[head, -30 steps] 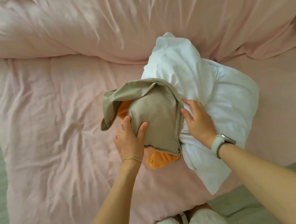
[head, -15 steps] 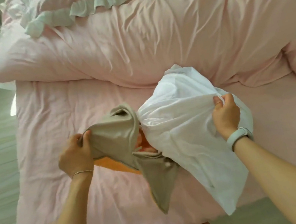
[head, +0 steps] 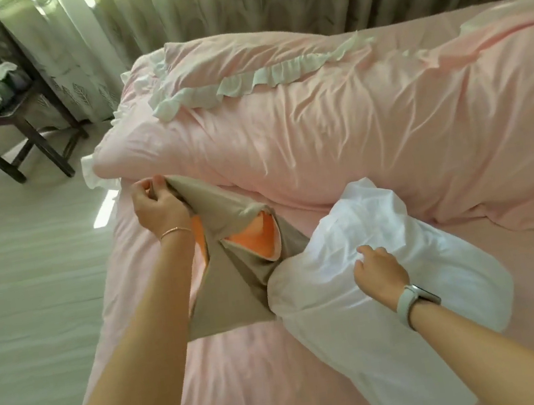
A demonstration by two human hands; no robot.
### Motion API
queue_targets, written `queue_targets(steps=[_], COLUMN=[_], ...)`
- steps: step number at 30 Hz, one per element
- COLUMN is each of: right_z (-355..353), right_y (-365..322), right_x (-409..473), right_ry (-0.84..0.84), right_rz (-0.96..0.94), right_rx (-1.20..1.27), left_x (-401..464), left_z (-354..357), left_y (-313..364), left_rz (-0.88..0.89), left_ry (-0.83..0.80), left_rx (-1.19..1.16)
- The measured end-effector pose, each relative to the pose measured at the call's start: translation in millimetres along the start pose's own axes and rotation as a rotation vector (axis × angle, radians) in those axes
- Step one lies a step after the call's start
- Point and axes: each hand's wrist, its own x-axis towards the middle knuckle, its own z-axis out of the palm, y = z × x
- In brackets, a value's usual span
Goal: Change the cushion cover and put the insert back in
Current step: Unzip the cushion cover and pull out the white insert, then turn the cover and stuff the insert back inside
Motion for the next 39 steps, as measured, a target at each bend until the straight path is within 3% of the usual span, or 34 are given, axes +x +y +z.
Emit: queue_targets(steps=[4,6,9,13,15,17,19,21,25,27,29,31,35,37,39], right_z=[-27,-39,-49,-43,-32,-18,-2,15,47,67,85,93,51,25,10], right_y=[-32,-40,-41,-20,-1,22,50,83,140,163,173,173,168,179,200], right_x=[10,16,21,21,18,10,-4,-24,-62,-74,-81,-83,-68,-64,-67], right_ry=[0.027,0.074,0.111,0.101,0.092,0.127,0.210,0.288,0.382,0.282,0.169,0.187,0.626,0.764,0.751], right_rz=[-0.160,-0.232,-0.266,-0.232,-0.180,-0.112,-0.008,0.119,0.541,0.765,0.857,0.849,0.701,0.578,0.517], right_rx=[0.025,0.014,0.045,0.025,0.030,0.059,0.121,0.185,0.283,0.449,0.770,0.903,0.707,0.537,0.353], left_x=[17,20,23,-4,-36,-72,-105,-130,-148,-149,-152,-158,-168,-166,-159], left_z=[41,54,68,72,64,59,57,54,48,46,42,38,22,8,-5], left_y=[85,105,83,7,-29,-64,-101,-137,-189,-203,-207,-199,-175,-177,-189], left_rz=[0.154,0.323,0.458,0.385,0.444,0.462,0.298,0.088,-0.096,-0.193,-0.240,-0.153,-0.014,0.008,-0.065], left_ry=[-0.057,-0.101,-0.204,-0.440,-0.495,-0.685,-0.926,-1.067,-1.036,-0.977,-0.926,-0.859,-0.713,-0.669,-0.684], left_rx=[-0.318,-0.232,0.102,0.667,0.707,0.656,0.650,0.752,0.895,0.845,0.819,0.789,0.661,0.773,0.924])
